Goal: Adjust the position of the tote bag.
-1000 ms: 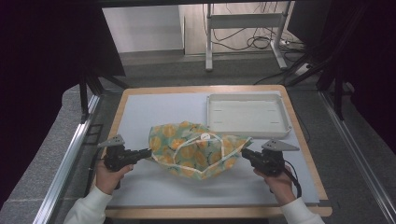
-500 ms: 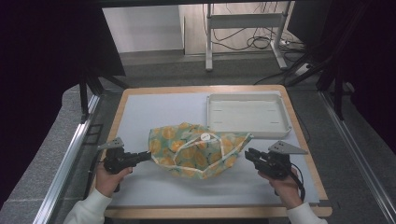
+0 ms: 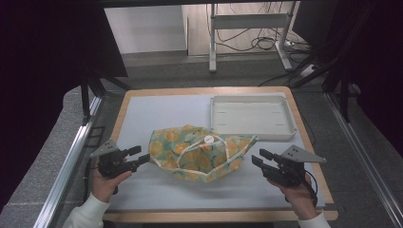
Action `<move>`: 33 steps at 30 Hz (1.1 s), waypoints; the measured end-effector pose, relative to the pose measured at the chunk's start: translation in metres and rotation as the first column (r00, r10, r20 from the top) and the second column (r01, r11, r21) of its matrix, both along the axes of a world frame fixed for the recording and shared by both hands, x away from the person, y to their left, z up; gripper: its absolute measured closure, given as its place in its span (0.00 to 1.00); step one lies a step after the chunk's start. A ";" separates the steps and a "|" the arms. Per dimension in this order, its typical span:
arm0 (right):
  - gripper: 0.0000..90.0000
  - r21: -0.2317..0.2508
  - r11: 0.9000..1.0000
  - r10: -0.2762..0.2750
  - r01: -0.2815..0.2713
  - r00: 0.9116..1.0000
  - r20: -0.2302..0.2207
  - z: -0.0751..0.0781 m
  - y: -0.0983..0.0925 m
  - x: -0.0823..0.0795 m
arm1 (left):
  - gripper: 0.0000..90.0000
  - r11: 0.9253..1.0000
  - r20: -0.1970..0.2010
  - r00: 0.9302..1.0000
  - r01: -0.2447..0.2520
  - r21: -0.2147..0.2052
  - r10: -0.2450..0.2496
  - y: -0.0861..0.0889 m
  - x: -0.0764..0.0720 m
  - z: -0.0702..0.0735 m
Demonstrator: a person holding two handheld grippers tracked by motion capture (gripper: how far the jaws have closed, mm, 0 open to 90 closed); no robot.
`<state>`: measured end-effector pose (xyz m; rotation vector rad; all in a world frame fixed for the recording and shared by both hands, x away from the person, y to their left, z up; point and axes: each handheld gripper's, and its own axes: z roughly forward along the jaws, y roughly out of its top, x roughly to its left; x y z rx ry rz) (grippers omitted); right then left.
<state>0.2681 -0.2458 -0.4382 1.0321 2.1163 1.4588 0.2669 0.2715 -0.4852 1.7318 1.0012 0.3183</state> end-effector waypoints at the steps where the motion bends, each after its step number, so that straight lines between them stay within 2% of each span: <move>1: 0.60 0.000 1.000 0.002 -0.002 1.000 0.005 0.002 0.001 -0.001 | 0.42 1.000 0.008 1.000 -0.004 0.006 0.004 0.000 -0.003 0.002; 7: 0.58 -0.010 0.999 0.039 -0.039 0.999 0.010 0.007 0.009 -0.008 | 0.40 1.000 0.039 0.999 0.013 0.017 -0.014 -0.008 -0.011 0.012; 11: 0.57 -0.023 0.998 0.065 -0.065 0.998 0.008 0.007 0.018 -0.014 | 0.42 0.998 0.036 0.998 0.047 0.034 -0.048 -0.017 -0.016 0.015; 16: 0.55 -0.037 0.995 0.096 -0.096 0.995 -0.020 0.001 0.028 -0.017 | 0.42 0.995 0.064 0.995 0.070 0.068 -0.074 -0.029 -0.025 0.020; 19: 0.54 -0.048 0.992 0.115 -0.117 0.992 -0.043 -0.004 0.035 -0.018 | 0.43 0.993 0.069 0.993 0.095 0.069 -0.100 -0.035 -0.030 0.024; 23: 0.53 -0.056 0.989 0.132 -0.135 0.990 -0.055 -0.008 0.042 -0.018 | 0.43 0.987 0.077 0.987 0.135 0.092 -0.142 -0.047 -0.037 0.028; 28: 0.53 -0.057 0.989 0.136 -0.139 0.989 -0.057 -0.009 0.046 -0.016 | 0.43 0.978 0.047 0.982 0.176 0.113 -0.182 -0.061 -0.033 0.023; 33: 0.53 -0.052 0.990 0.131 -0.134 0.989 -0.066 -0.010 0.046 -0.013 | 0.40 0.957 0.028 0.973 0.221 0.190 -0.231 -0.080 -0.027 0.015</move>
